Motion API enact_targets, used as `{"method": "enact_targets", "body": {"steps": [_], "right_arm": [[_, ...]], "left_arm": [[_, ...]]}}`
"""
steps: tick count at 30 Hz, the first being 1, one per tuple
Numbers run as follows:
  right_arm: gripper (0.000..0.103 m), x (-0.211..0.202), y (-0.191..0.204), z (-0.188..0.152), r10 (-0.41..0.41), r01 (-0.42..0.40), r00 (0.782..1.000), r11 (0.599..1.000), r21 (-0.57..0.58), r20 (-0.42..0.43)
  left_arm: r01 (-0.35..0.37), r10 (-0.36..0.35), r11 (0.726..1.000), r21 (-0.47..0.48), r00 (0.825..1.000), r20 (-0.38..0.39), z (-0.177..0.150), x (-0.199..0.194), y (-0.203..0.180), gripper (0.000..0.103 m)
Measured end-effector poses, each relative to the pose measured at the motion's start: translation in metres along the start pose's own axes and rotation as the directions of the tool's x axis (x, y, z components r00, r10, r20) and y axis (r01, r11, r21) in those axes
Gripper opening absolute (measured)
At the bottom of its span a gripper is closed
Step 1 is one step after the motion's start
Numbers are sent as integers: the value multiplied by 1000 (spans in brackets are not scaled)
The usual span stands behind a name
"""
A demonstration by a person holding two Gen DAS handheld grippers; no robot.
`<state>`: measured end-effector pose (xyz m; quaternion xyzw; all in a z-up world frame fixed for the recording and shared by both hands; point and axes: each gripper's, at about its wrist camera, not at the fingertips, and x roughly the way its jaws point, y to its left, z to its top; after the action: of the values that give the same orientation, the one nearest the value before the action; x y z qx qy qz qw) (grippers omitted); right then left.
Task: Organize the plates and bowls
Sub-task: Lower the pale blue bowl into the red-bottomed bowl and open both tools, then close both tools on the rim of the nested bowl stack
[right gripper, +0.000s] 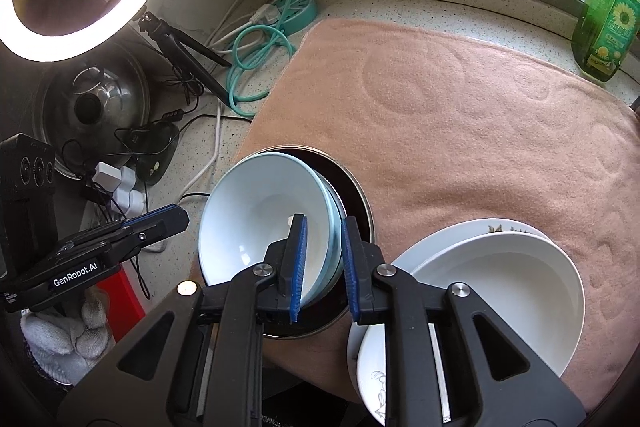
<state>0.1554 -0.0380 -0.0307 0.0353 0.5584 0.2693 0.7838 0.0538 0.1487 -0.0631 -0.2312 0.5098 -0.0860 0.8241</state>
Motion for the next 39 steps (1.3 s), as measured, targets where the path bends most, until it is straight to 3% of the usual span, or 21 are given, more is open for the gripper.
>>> {"method": "enact_targets", "body": {"steps": [3,5,13,17,20,26,39], "right_arm": [[24,-9,-5,0,2,-2,1000,1000,18,25],[36,-15,-12,-1,10,-12,999,999,49,41],[36,-19,-51,-10,15,-26,998,981,191,58],[35,-12,-59,-16,44,-51,998,972,231,37],[27,-7,-57,-19,49,-54,998,973,225,26],[22,1,-53,-22,65,-64,998,974,218,0],[17,15,-50,-23,73,-64,997,975,215,-36]], "left_arm": [[-4,4,1000,-3,1000,18,-1,-5,1,10],[-9,10,1000,-9,999,31,-2,-7,4,10],[12,-10,997,-74,999,30,-10,-1,17,10],[18,-17,997,-73,1000,10,-13,5,17,10],[21,-21,997,-76,1000,0,-13,7,18,10],[26,-27,997,-74,999,-20,-14,12,19,10],[30,-34,997,-70,998,-52,-12,23,20,10]]}}
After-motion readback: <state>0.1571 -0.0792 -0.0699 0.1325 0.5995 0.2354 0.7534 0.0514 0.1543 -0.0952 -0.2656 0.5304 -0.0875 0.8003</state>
